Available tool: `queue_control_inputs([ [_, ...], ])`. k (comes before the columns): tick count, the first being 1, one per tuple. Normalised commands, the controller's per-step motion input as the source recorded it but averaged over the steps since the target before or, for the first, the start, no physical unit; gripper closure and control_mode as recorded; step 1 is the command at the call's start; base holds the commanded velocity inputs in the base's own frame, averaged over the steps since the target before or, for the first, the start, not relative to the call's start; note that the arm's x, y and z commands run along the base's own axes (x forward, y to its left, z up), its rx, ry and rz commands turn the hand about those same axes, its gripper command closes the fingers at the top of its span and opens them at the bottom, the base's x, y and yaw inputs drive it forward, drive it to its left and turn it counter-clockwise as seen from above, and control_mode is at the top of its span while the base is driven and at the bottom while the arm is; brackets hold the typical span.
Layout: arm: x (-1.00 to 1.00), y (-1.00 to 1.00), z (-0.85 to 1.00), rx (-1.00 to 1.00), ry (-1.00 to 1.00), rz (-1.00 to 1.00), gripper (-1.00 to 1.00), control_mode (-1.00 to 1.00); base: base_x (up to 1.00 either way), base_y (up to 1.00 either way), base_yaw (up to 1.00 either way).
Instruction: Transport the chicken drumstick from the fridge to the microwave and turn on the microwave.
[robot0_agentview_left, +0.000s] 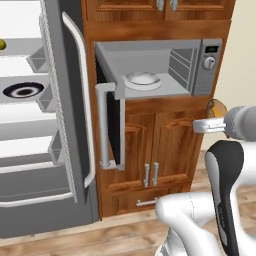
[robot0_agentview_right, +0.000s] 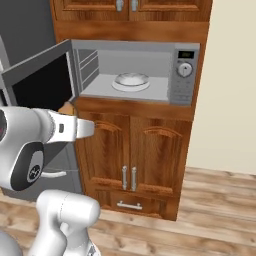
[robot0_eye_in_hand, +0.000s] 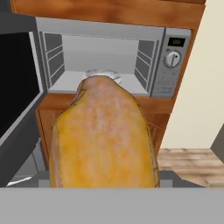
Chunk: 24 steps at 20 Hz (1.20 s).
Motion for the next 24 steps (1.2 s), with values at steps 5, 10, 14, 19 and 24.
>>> queue_control_inputs([
  [5,0.00,0.00,0.00,0.00,0.00,0.00,1.00,1.00,0.38,-0.32,0.00],
  [10,0.00,0.00,0.00,0.00,0.00,0.00,1.00,1.00,0.36,-0.26,0.00],
  [14,0.00,0.00,0.00,0.00,0.00,0.00,1.00,1.00,0.31,-0.18,0.00],
  [19,0.00,0.00,0.00,0.00,0.00,0.00,1.00,1.00,0.31,-0.19,0.00],
  [24,0.00,0.00,0.00,0.00,0.00,0.00,1.00,1.00,0.33,-0.19,0.00],
])
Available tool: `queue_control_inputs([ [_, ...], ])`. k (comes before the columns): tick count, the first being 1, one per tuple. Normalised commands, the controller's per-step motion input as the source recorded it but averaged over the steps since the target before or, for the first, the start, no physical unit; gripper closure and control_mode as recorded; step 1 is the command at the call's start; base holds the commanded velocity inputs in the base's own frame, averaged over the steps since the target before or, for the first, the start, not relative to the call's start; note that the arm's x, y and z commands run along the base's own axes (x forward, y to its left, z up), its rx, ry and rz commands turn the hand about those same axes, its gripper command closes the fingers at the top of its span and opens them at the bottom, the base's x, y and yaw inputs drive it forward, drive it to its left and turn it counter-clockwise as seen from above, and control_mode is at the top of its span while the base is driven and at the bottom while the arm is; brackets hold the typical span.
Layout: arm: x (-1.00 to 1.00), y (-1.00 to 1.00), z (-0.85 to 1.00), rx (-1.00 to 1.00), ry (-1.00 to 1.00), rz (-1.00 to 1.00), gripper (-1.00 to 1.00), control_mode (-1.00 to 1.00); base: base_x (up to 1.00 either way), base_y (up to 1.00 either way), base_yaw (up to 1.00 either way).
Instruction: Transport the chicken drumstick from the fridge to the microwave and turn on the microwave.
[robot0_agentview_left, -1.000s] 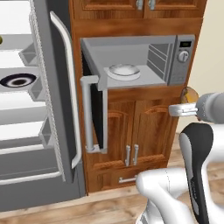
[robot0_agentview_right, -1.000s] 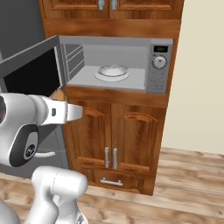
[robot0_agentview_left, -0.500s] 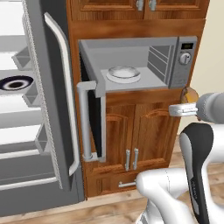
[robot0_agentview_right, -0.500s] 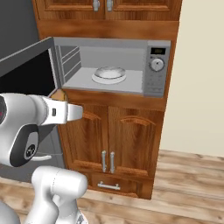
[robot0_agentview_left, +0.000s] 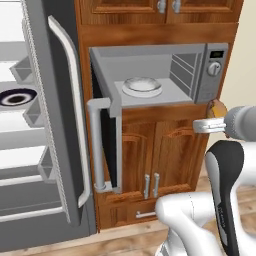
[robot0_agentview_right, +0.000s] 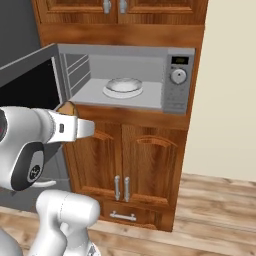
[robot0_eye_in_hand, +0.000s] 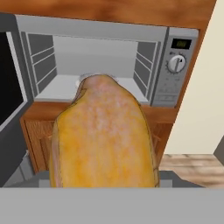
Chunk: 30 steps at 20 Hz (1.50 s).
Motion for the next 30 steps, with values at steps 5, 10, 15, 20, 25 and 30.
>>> queue_control_inputs([
  [5,0.00,0.00,0.00,0.00,0.00,0.00,1.00,1.00,0.39,-0.19,0.00],
  [10,0.00,0.00,0.00,0.00,0.00,0.00,1.00,1.00,0.34,-0.21,0.00],
  [15,0.00,0.00,0.00,0.00,0.00,0.00,1.00,1.00,0.33,-0.22,0.01],
  [20,0.00,0.00,0.00,0.00,0.00,0.00,1.00,1.00,0.31,-0.21,0.02],
  [25,0.00,0.00,0.00,0.00,0.00,0.00,1.00,1.00,0.26,-0.21,0.02],
  [30,0.00,0.00,0.00,0.00,0.00,0.00,1.00,1.00,0.34,-0.23,0.02],
])
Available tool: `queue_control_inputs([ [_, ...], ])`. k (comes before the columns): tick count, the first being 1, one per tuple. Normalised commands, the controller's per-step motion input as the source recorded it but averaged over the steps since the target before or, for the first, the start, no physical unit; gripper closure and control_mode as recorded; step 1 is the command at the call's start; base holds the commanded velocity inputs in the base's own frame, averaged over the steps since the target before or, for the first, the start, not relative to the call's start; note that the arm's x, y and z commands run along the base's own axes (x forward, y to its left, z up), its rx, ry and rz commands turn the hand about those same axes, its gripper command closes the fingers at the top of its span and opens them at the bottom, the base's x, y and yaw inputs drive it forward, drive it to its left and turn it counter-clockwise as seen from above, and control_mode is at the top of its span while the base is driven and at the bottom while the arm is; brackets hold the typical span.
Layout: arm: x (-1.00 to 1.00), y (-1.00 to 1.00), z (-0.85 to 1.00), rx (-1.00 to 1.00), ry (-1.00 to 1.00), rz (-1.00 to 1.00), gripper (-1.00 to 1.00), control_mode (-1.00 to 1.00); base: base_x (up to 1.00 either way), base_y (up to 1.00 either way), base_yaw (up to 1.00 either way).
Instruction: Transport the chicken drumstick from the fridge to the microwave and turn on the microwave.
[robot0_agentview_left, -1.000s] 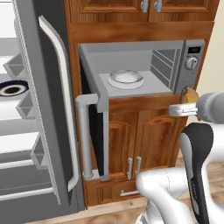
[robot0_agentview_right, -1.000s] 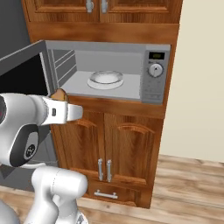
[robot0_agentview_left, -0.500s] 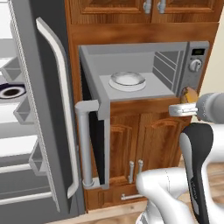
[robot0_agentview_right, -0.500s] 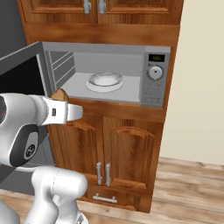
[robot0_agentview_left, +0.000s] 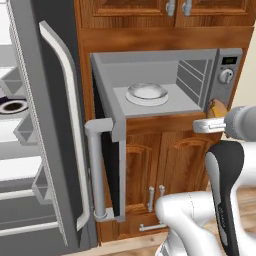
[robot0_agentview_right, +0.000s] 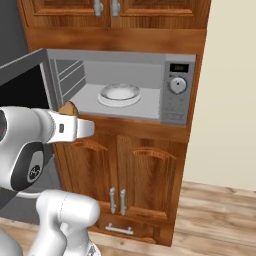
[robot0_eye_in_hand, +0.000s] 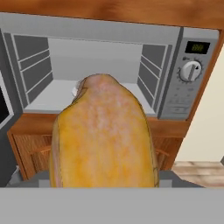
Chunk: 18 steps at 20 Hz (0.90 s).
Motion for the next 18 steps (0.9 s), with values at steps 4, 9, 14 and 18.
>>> queue_control_inputs([
  [4,0.00,0.00,0.00,0.00,0.00,0.00,1.00,1.00,0.35,-0.21,0.01],
  [9,0.00,0.00,0.00,0.00,0.00,0.00,1.00,1.00,0.29,-0.17,0.00],
  [14,0.00,0.00,0.00,0.00,0.00,0.00,1.00,1.00,0.32,-0.15,0.00],
  [18,0.00,0.00,0.00,0.00,0.00,0.00,1.00,1.00,0.31,-0.09,0.00],
])
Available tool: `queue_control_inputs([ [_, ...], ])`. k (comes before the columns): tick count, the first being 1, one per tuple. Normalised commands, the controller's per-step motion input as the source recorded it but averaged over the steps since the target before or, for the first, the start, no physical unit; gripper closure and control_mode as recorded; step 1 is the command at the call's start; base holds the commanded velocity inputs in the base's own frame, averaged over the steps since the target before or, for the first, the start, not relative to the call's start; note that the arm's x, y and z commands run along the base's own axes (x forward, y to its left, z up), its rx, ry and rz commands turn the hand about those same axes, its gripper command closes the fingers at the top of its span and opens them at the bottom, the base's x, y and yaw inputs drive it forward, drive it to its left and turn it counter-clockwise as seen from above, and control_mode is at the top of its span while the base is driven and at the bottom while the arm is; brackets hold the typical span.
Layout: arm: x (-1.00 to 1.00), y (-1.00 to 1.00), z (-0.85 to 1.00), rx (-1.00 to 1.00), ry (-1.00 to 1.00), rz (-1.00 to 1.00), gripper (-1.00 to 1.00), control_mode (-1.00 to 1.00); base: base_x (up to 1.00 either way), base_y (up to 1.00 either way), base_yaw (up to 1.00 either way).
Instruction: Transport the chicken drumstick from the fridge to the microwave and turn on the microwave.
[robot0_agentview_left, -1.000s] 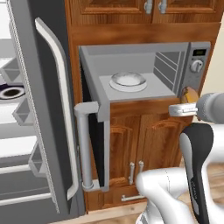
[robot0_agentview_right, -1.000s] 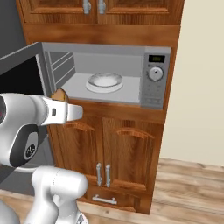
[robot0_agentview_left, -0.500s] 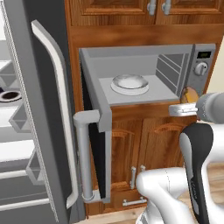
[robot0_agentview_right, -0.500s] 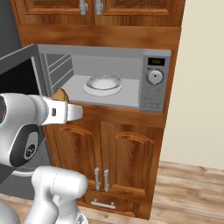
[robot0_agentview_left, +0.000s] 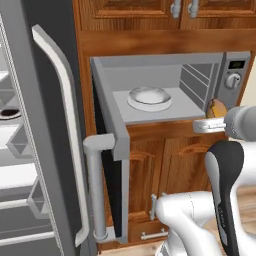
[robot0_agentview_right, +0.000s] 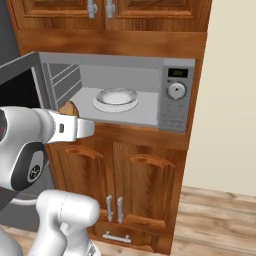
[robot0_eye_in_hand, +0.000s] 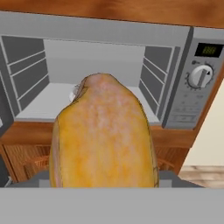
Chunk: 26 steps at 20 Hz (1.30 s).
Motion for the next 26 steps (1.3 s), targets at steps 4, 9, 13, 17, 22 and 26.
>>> queue_control_inputs([
  [4,0.00,0.00,0.00,0.00,0.00,0.00,1.00,1.00,0.26,-0.06,0.00],
  [9,0.00,0.00,0.00,0.00,0.00,0.00,1.00,1.00,0.31,-0.08,0.00],
  [13,0.00,0.00,0.00,0.00,0.00,0.00,1.00,1.00,0.30,-0.05,0.00],
  [17,0.00,0.00,0.00,0.00,0.00,0.00,1.00,1.00,0.28,-0.01,0.00],
  [22,0.00,0.00,0.00,0.00,0.00,0.00,1.00,1.00,0.32,-0.01,0.00],
  [26,0.00,0.00,0.00,0.00,0.00,0.00,1.00,1.00,0.11,0.00,0.00],
])
